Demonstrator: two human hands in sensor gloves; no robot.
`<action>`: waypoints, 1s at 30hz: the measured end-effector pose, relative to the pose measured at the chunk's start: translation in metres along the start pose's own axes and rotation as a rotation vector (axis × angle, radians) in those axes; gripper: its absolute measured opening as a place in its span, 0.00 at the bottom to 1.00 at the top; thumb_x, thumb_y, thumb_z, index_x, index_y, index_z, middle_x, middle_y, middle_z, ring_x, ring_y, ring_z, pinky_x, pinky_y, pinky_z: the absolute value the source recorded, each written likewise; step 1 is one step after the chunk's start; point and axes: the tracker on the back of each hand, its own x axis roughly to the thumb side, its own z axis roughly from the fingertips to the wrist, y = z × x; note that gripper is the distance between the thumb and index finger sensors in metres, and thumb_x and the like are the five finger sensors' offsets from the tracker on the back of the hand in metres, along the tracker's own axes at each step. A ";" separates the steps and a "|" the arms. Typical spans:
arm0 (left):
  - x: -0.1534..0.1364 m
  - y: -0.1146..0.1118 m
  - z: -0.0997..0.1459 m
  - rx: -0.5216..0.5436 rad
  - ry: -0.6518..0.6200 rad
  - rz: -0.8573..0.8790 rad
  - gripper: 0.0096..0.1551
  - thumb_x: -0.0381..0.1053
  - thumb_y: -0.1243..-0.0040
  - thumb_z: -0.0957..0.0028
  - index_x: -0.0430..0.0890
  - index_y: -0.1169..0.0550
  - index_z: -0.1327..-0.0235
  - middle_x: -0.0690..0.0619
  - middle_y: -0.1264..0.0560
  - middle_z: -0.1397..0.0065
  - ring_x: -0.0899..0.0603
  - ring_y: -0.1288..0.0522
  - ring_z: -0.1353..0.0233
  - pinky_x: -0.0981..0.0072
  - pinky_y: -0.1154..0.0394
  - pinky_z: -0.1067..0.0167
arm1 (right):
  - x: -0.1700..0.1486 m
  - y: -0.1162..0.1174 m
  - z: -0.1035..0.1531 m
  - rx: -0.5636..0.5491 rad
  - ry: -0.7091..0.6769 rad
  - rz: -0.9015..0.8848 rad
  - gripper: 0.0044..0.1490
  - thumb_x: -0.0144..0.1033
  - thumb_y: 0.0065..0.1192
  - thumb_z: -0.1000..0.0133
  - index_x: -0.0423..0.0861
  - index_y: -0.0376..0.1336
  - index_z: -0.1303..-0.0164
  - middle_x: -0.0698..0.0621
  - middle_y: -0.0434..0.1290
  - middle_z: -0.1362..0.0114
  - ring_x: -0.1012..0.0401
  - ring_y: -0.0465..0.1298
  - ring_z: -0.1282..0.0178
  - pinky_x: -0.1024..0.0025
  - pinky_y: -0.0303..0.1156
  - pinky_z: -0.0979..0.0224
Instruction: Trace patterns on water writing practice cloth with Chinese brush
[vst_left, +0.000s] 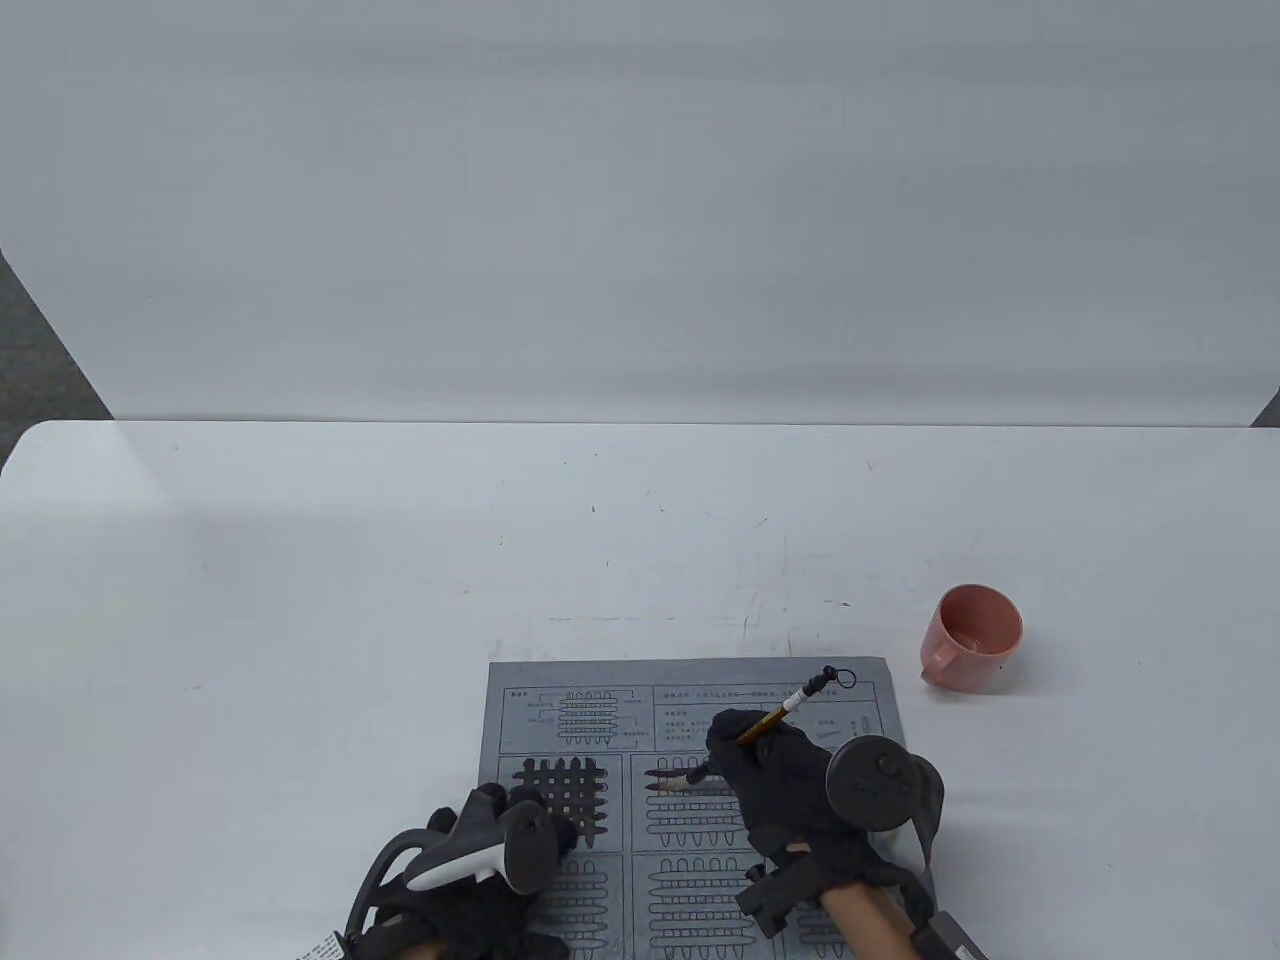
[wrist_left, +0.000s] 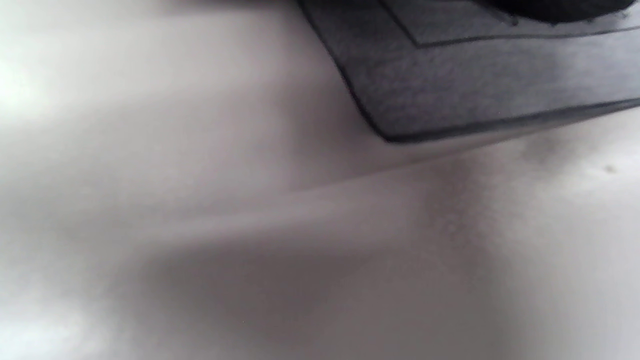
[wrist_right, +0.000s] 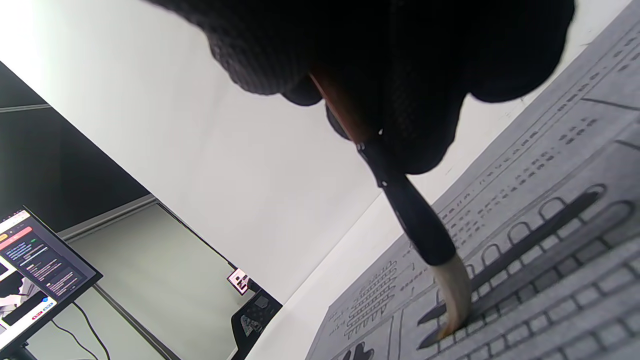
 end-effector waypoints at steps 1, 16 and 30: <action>0.000 0.000 0.000 0.000 0.000 0.000 0.64 0.77 0.50 0.62 0.70 0.78 0.35 0.59 0.86 0.27 0.39 0.87 0.23 0.29 0.75 0.28 | 0.000 -0.001 0.000 -0.001 0.001 0.002 0.20 0.32 0.61 0.43 0.41 0.66 0.42 0.39 0.77 0.37 0.44 0.83 0.45 0.40 0.74 0.42; 0.000 0.000 0.000 0.000 0.000 0.001 0.64 0.77 0.50 0.62 0.70 0.78 0.35 0.59 0.86 0.27 0.39 0.87 0.23 0.29 0.75 0.28 | -0.002 -0.014 0.002 -0.051 -0.022 0.077 0.20 0.33 0.60 0.44 0.41 0.67 0.44 0.40 0.78 0.39 0.44 0.83 0.46 0.40 0.74 0.42; 0.000 0.000 0.000 0.000 0.000 0.000 0.64 0.77 0.50 0.62 0.70 0.78 0.35 0.59 0.86 0.27 0.39 0.87 0.23 0.29 0.75 0.28 | -0.005 -0.023 0.002 -0.037 0.007 0.119 0.20 0.33 0.58 0.44 0.41 0.67 0.44 0.40 0.78 0.39 0.45 0.83 0.46 0.40 0.74 0.42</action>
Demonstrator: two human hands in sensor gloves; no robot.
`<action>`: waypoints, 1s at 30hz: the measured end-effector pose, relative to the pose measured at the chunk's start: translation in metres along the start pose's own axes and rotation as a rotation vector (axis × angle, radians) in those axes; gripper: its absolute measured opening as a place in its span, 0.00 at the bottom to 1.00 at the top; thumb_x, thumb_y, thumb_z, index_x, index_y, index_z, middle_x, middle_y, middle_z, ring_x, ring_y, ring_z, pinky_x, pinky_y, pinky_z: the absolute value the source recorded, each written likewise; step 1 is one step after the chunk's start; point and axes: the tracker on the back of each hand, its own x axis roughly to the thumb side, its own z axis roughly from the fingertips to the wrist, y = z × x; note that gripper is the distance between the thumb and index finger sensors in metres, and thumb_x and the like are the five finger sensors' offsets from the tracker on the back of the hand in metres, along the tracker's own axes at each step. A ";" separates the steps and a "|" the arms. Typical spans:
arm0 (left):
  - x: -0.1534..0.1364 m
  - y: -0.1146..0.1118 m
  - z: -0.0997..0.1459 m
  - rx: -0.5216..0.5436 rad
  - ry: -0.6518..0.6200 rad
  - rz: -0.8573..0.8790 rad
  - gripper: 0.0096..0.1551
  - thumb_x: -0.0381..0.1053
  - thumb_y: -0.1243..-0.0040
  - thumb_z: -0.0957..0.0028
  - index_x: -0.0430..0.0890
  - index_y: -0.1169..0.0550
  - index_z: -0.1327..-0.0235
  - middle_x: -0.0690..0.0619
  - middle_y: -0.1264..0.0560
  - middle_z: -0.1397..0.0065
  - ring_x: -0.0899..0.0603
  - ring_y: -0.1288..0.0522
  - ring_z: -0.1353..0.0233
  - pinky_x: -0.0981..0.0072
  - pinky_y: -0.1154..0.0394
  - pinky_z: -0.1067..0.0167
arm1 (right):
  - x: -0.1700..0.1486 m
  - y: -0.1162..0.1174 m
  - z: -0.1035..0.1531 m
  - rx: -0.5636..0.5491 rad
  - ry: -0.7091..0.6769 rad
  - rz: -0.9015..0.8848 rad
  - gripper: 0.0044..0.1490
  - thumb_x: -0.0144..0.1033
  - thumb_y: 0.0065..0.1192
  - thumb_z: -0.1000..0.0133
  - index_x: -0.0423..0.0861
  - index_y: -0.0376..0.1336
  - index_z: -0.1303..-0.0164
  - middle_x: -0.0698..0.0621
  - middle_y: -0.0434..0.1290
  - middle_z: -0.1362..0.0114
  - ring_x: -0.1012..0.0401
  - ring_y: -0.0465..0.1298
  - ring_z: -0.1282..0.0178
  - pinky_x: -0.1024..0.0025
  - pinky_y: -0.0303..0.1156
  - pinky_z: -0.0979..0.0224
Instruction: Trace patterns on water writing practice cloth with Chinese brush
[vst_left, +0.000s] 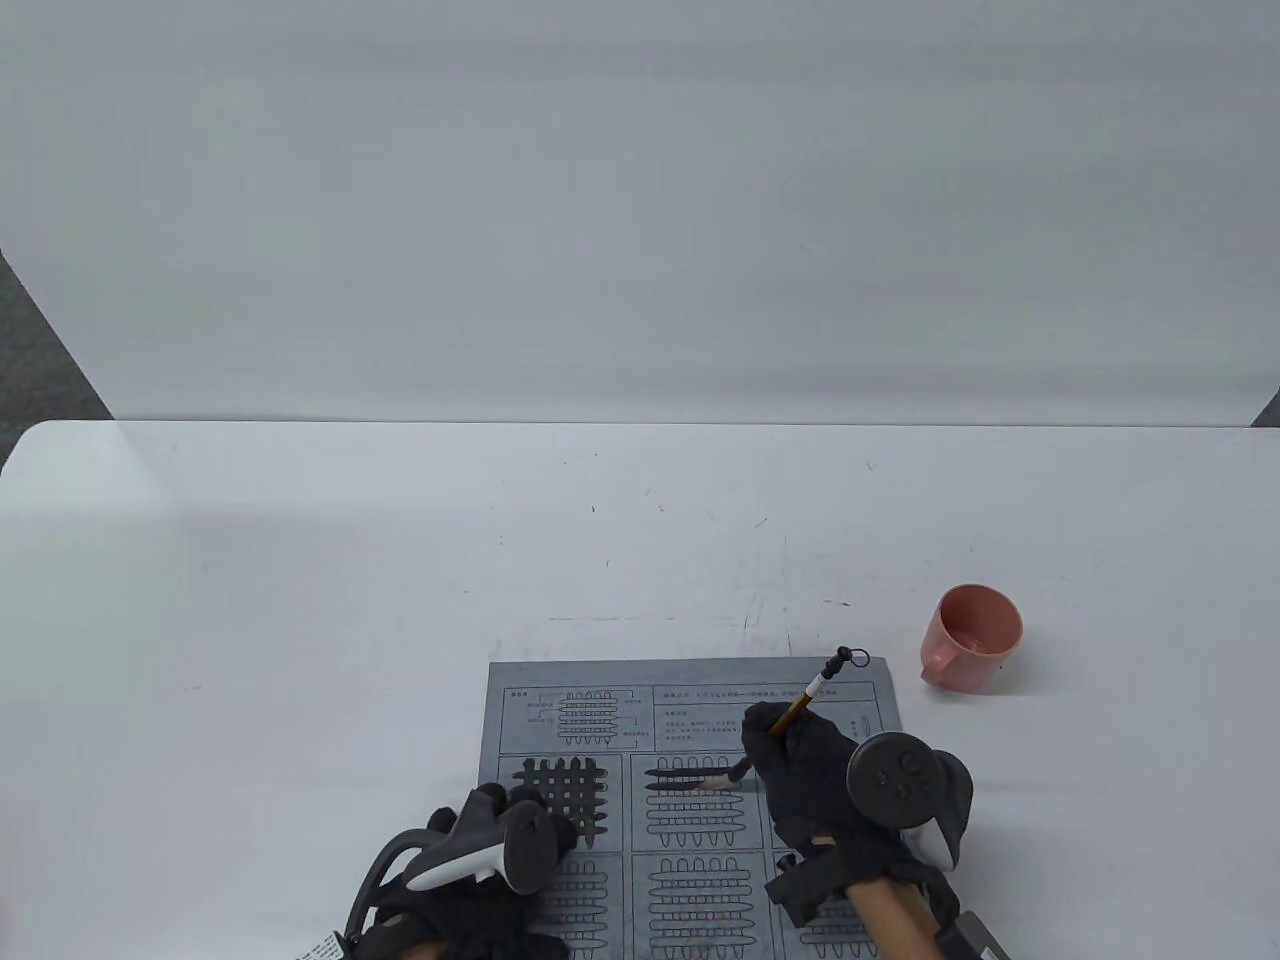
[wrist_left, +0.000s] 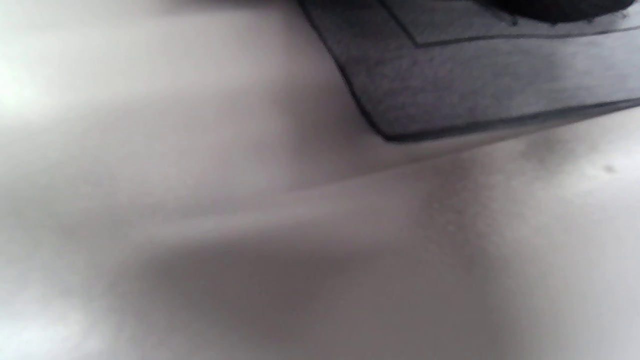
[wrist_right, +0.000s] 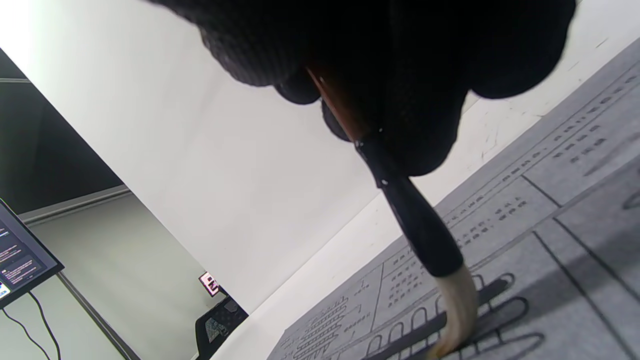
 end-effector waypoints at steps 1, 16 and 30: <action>0.000 0.000 0.000 0.000 0.000 0.000 0.64 0.77 0.50 0.62 0.70 0.78 0.35 0.59 0.86 0.27 0.39 0.87 0.23 0.29 0.75 0.28 | 0.000 -0.001 0.000 -0.001 0.001 0.003 0.20 0.33 0.58 0.44 0.41 0.66 0.44 0.40 0.78 0.39 0.45 0.83 0.46 0.40 0.74 0.42; 0.000 0.000 0.000 0.000 0.000 0.000 0.64 0.77 0.50 0.62 0.70 0.78 0.35 0.59 0.86 0.27 0.39 0.87 0.23 0.29 0.75 0.28 | -0.002 -0.009 -0.002 0.017 -0.029 0.047 0.20 0.35 0.57 0.43 0.43 0.67 0.44 0.42 0.78 0.39 0.45 0.83 0.46 0.40 0.73 0.41; 0.000 0.000 0.000 -0.001 -0.001 0.000 0.64 0.77 0.51 0.62 0.70 0.78 0.36 0.59 0.86 0.27 0.39 0.87 0.23 0.29 0.76 0.28 | -0.002 -0.012 -0.002 0.002 -0.017 0.056 0.20 0.35 0.58 0.43 0.43 0.67 0.44 0.41 0.78 0.40 0.45 0.83 0.47 0.40 0.73 0.42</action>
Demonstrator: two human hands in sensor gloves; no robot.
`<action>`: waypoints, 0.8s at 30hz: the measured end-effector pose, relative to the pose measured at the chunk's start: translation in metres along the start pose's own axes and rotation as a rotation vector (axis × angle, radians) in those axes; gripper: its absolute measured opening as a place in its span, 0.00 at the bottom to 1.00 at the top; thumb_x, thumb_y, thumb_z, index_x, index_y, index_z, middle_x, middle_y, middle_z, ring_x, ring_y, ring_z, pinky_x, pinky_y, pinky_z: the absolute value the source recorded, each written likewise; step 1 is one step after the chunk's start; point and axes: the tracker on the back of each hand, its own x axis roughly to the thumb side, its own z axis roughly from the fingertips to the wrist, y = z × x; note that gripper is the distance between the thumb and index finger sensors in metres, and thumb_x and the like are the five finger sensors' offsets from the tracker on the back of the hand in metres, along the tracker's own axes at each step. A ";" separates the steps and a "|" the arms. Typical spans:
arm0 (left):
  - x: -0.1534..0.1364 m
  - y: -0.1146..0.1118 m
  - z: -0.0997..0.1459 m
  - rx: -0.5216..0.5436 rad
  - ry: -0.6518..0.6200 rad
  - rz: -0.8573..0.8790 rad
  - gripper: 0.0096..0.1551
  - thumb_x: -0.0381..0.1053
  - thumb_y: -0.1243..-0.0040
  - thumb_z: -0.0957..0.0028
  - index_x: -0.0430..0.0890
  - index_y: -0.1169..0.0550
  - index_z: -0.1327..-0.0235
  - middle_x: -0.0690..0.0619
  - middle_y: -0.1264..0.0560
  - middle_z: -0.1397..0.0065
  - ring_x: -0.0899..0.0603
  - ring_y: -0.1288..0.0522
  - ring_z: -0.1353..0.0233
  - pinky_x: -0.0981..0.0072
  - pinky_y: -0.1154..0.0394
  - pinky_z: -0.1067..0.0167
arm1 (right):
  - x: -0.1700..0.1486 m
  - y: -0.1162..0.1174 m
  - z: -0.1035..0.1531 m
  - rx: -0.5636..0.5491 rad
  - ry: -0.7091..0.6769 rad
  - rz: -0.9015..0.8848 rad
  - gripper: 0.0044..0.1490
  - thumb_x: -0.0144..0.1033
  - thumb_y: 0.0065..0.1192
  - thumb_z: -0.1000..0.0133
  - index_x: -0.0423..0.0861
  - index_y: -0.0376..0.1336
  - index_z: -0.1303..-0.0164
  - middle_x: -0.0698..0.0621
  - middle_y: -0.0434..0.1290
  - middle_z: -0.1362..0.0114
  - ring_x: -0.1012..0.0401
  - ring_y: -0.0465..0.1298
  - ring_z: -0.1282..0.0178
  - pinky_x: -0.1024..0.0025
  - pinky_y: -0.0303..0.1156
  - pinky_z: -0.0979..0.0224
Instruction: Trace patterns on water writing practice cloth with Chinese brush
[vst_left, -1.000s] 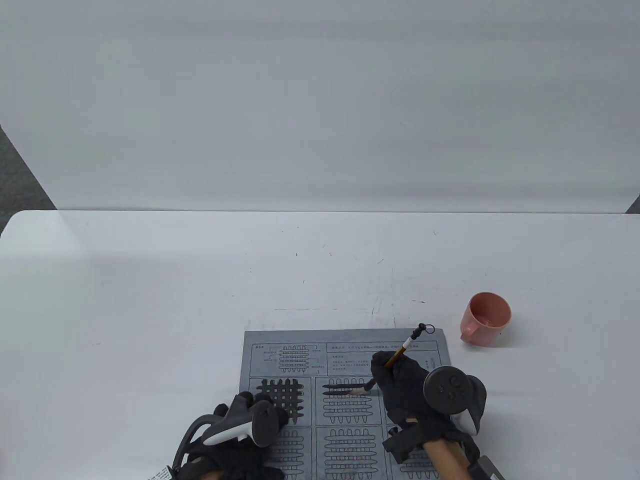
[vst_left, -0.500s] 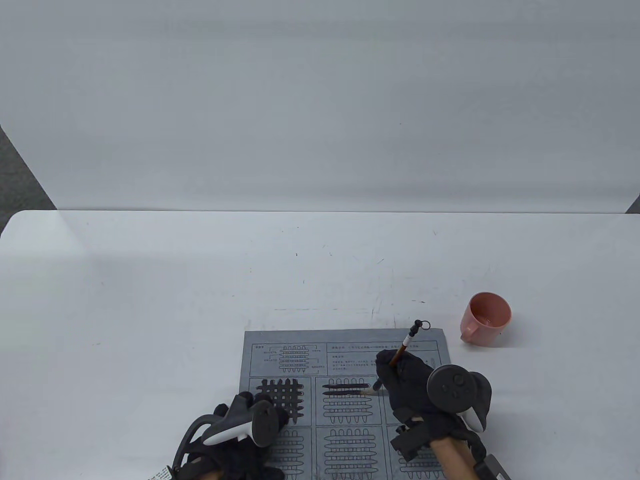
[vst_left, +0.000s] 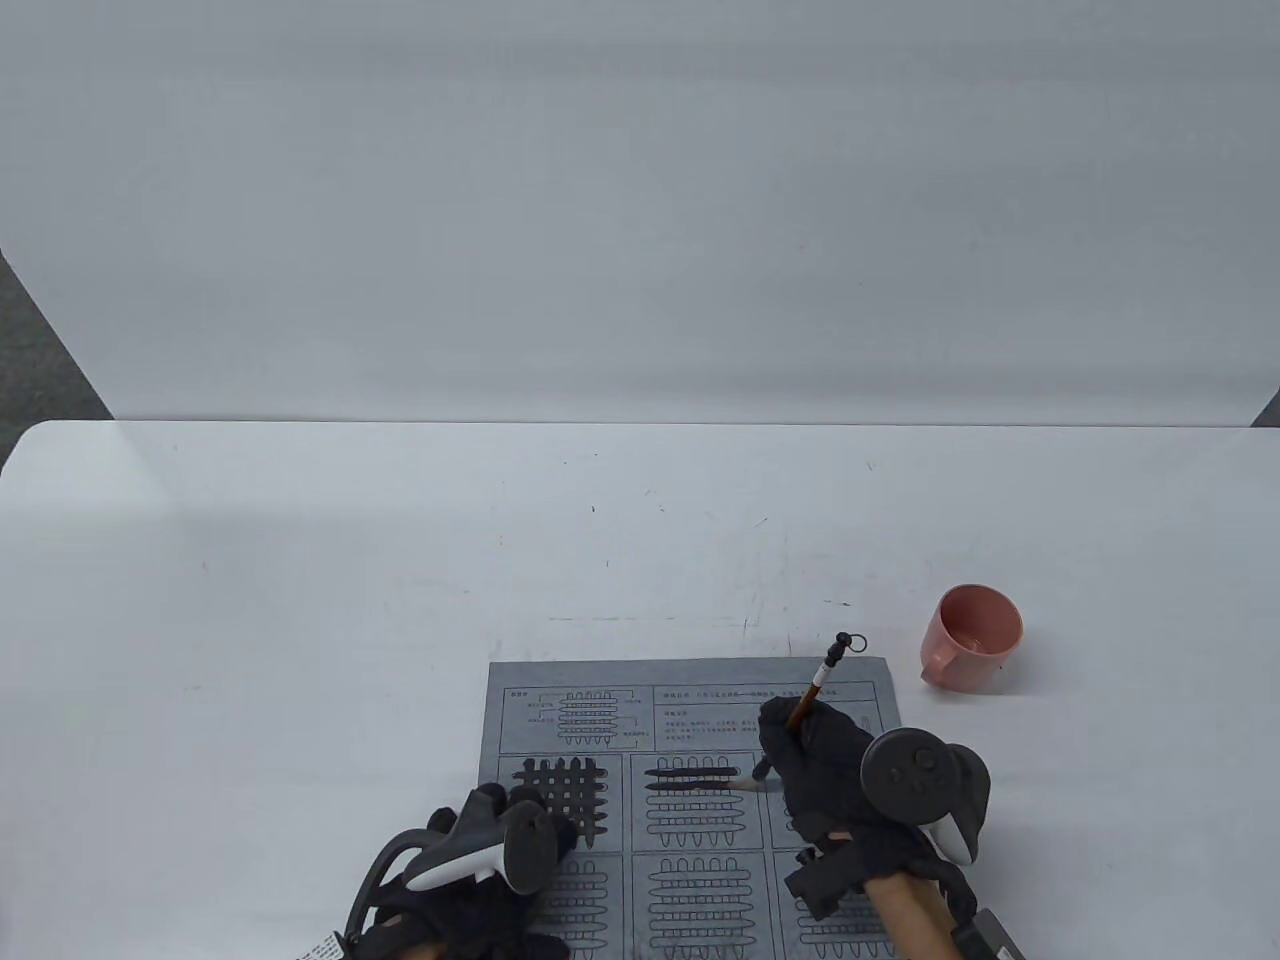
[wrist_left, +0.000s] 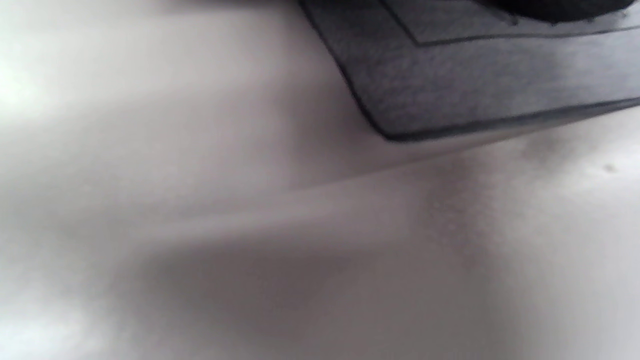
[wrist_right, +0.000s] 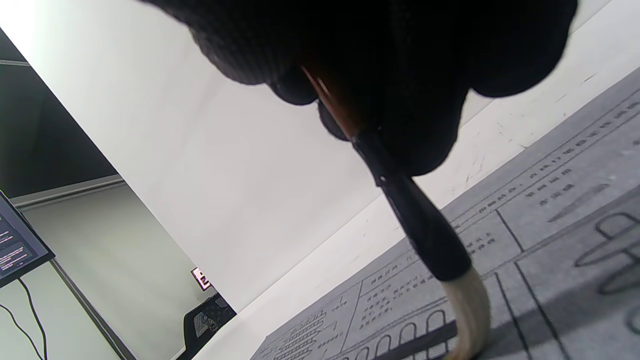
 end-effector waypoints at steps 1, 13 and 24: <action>0.000 0.000 0.000 0.000 0.000 0.000 0.64 0.77 0.51 0.62 0.70 0.78 0.35 0.59 0.86 0.27 0.39 0.87 0.23 0.29 0.75 0.28 | 0.000 0.000 0.000 -0.001 -0.001 0.003 0.20 0.35 0.58 0.43 0.43 0.67 0.44 0.41 0.78 0.40 0.45 0.83 0.47 0.40 0.73 0.42; 0.000 0.000 0.000 0.000 0.000 0.000 0.64 0.77 0.51 0.62 0.70 0.78 0.36 0.59 0.86 0.27 0.39 0.87 0.23 0.29 0.75 0.28 | 0.004 0.001 0.001 -0.019 0.006 -0.214 0.20 0.35 0.60 0.42 0.42 0.67 0.42 0.40 0.78 0.38 0.45 0.83 0.45 0.40 0.73 0.41; -0.001 0.000 0.000 0.000 0.002 -0.002 0.64 0.77 0.51 0.62 0.70 0.78 0.36 0.59 0.86 0.27 0.39 0.87 0.23 0.29 0.75 0.28 | 0.013 0.029 -0.001 0.088 0.001 -0.284 0.22 0.34 0.62 0.42 0.41 0.67 0.40 0.39 0.78 0.36 0.45 0.84 0.43 0.42 0.75 0.40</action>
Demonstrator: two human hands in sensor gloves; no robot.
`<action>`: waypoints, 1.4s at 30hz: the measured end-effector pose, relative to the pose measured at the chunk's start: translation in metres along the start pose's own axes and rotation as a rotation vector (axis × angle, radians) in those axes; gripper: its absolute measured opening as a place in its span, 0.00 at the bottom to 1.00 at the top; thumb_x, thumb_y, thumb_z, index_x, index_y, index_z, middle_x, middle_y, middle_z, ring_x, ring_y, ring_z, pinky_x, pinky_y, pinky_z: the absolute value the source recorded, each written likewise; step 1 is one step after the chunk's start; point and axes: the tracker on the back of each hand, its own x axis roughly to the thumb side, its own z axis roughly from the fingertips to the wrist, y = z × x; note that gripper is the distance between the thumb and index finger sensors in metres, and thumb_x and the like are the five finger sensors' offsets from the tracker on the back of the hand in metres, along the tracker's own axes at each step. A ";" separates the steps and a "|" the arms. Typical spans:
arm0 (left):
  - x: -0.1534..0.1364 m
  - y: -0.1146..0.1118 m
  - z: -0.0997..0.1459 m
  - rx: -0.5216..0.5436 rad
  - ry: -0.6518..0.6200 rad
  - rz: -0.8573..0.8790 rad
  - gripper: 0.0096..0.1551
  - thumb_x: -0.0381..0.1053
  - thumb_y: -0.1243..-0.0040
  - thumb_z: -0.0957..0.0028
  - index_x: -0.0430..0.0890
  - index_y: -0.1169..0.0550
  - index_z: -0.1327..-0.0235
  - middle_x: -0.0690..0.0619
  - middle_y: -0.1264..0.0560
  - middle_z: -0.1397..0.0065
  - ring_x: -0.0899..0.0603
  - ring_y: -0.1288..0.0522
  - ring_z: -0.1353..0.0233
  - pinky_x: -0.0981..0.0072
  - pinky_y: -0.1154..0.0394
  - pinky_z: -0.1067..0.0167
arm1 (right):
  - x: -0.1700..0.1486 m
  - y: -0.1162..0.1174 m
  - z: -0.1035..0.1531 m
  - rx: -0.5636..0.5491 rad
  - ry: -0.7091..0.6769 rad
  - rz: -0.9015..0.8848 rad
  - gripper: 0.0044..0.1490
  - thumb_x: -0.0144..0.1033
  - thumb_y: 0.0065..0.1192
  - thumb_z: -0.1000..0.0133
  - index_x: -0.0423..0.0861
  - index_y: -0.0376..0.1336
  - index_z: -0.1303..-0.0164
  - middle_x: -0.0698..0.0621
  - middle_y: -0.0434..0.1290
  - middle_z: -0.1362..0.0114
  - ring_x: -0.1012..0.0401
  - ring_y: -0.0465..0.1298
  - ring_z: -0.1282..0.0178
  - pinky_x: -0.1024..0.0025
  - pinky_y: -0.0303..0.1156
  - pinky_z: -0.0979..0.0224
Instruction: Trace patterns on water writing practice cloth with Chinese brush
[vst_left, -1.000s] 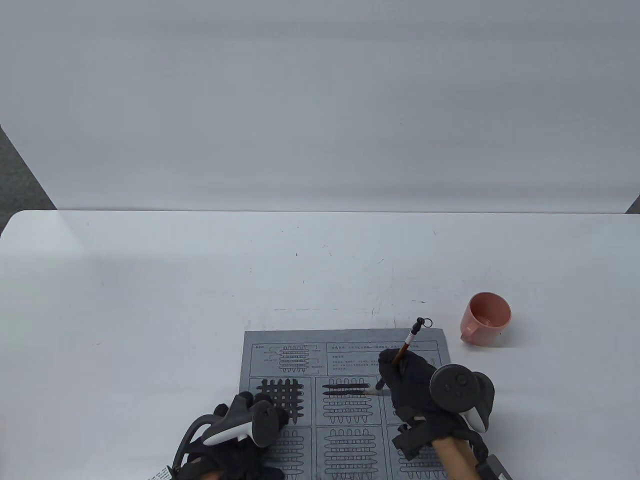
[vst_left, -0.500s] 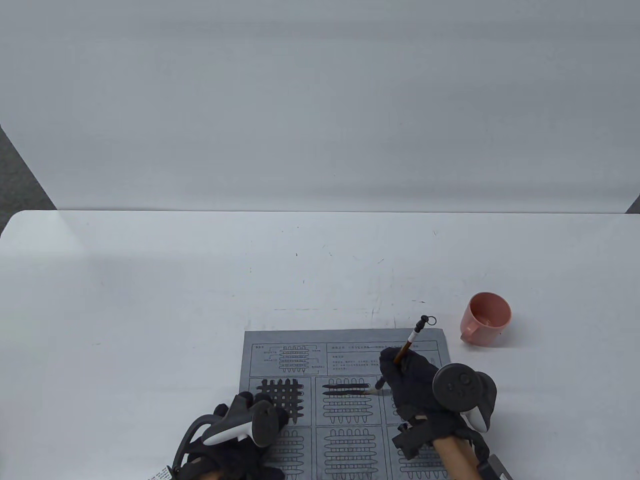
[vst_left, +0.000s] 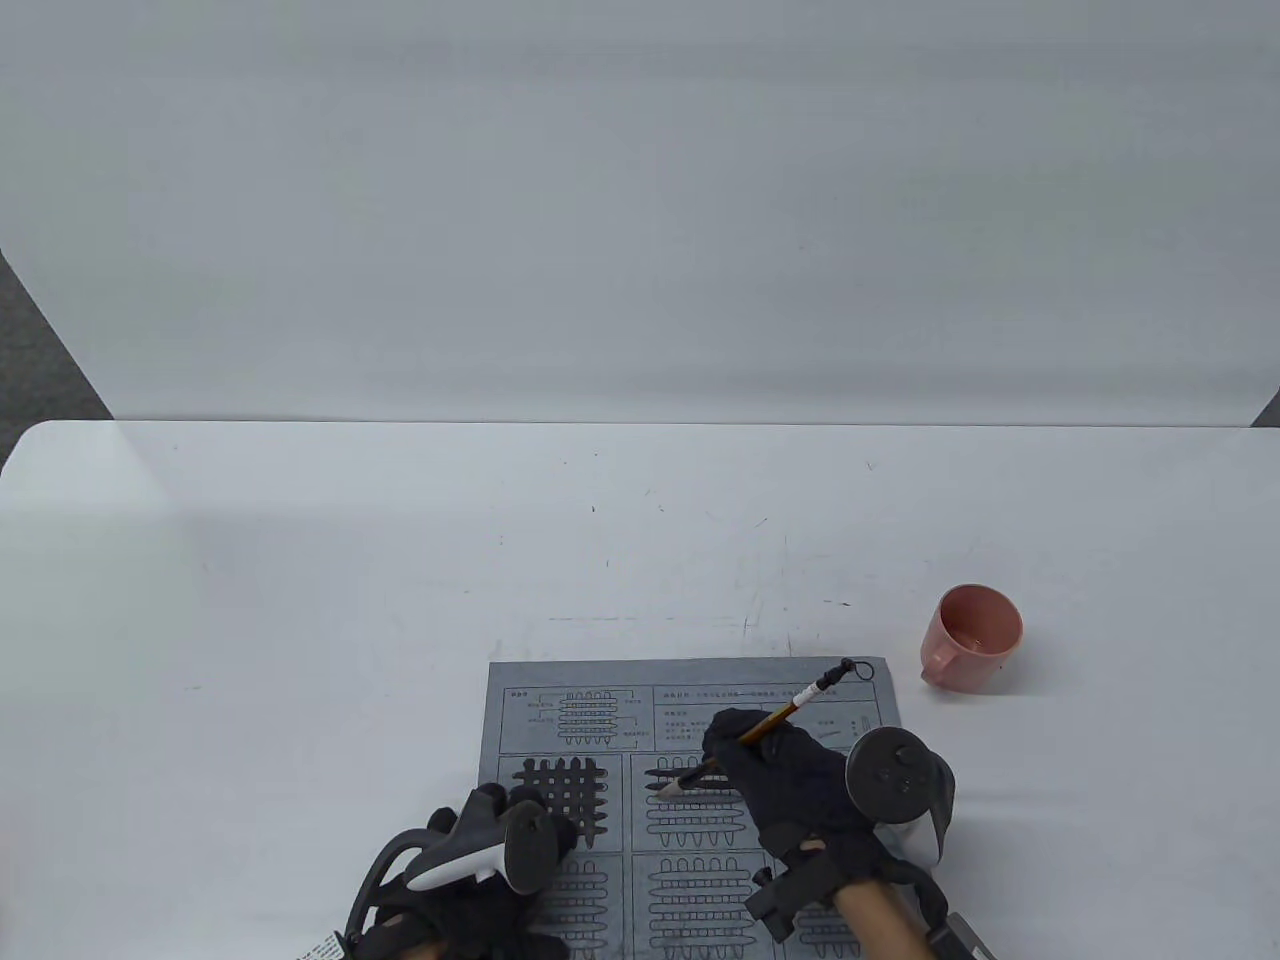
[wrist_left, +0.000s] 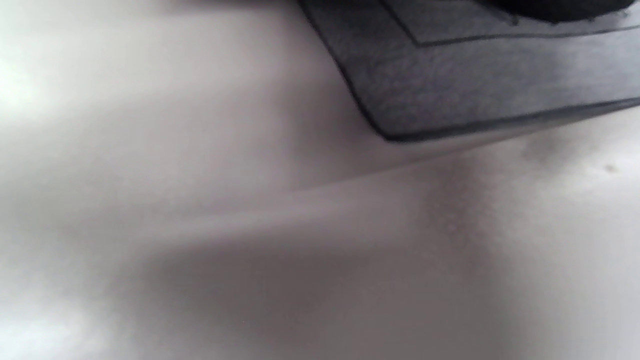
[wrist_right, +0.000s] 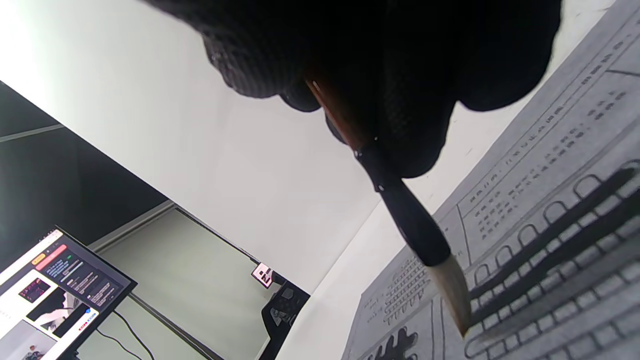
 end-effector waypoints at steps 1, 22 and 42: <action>0.000 0.000 0.000 0.000 0.000 -0.001 0.64 0.77 0.51 0.62 0.70 0.78 0.36 0.59 0.86 0.27 0.39 0.87 0.23 0.29 0.75 0.28 | 0.000 0.001 0.000 0.004 -0.001 0.002 0.22 0.34 0.62 0.42 0.41 0.67 0.40 0.39 0.78 0.36 0.45 0.84 0.43 0.42 0.75 0.40; 0.000 0.000 0.000 0.000 0.001 -0.002 0.64 0.77 0.51 0.63 0.70 0.78 0.36 0.59 0.86 0.27 0.39 0.87 0.23 0.29 0.75 0.28 | -0.002 0.003 0.000 0.038 0.011 0.067 0.22 0.34 0.59 0.42 0.41 0.66 0.40 0.39 0.77 0.36 0.44 0.82 0.43 0.38 0.72 0.38; 0.000 0.000 0.000 0.000 0.001 -0.002 0.64 0.77 0.51 0.62 0.70 0.78 0.36 0.59 0.86 0.27 0.39 0.87 0.23 0.29 0.75 0.28 | -0.002 -0.012 0.002 0.009 0.003 0.136 0.21 0.36 0.58 0.42 0.42 0.67 0.42 0.39 0.77 0.38 0.44 0.82 0.45 0.36 0.71 0.38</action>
